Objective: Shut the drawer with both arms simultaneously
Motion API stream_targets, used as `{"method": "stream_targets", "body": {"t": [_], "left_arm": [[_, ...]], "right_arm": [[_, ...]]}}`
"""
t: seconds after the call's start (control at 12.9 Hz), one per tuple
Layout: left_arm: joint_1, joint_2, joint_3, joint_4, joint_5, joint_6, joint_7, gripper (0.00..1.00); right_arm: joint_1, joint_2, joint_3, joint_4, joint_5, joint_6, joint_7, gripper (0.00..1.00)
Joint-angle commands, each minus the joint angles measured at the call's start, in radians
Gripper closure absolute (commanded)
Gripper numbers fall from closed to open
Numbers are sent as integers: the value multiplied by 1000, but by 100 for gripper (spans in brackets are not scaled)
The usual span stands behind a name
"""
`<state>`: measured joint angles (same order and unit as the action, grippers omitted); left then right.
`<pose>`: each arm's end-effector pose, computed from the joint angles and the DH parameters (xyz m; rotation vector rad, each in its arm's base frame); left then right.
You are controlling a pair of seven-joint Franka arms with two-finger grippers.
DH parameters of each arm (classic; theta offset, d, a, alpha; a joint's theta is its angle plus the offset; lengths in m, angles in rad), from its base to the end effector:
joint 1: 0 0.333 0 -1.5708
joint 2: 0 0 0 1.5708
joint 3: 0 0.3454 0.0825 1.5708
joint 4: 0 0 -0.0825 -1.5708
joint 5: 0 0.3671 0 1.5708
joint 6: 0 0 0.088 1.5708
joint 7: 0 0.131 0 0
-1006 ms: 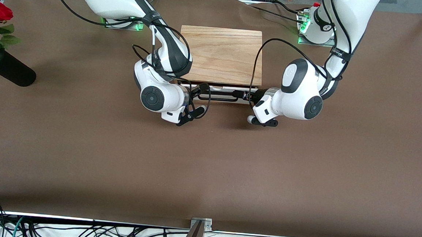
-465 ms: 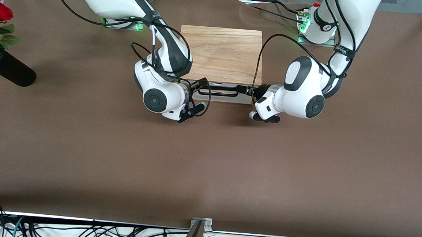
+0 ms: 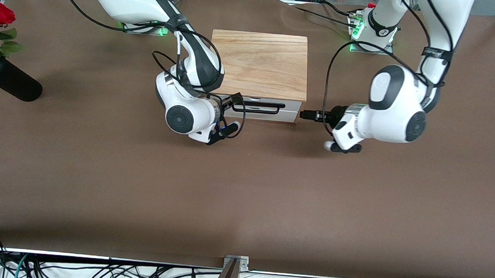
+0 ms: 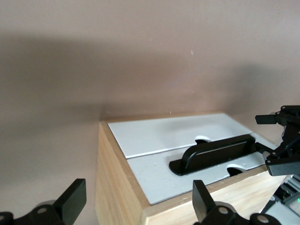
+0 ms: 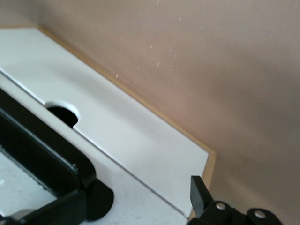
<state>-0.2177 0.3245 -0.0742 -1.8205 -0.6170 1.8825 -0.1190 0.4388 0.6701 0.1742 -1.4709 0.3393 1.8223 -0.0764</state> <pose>0.5615 -0.2244 0.3715 2.5778 0.1321 -0.4916 0.5475 0.4034 0.2859 -2.6591 -0.7230 0.5780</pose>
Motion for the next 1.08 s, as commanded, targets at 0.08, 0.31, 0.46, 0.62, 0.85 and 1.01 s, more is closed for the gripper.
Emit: {"method": "stream_targets", "body": {"t": [0.08,0.31,0.46,0.62,0.85,1.01], "left_arm": [[8,-100,11,-8,193,98,-18,0],[30,-157,7,-5,348,105,-5,0],[72,-191,7,-2,342,102,-7,0],[75,-245,5,-3,356,22,-10,0],[74,-258,-56,-2,461,-23,-10,0],[75,-272,-88,7,610,-19,-7,0]], "right_arm": [[-11,-1,-53,124,-34,-12,-11,0],[-12,-9,-87,211,-161,-41,-16,0],[-15,-9,-158,285,-171,-113,-16,0],[-32,-13,-214,336,-172,-147,-14,0],[-49,-105,-366,342,-169,-181,-16,0],[-57,-170,-421,340,-174,-237,-14,0]]}}
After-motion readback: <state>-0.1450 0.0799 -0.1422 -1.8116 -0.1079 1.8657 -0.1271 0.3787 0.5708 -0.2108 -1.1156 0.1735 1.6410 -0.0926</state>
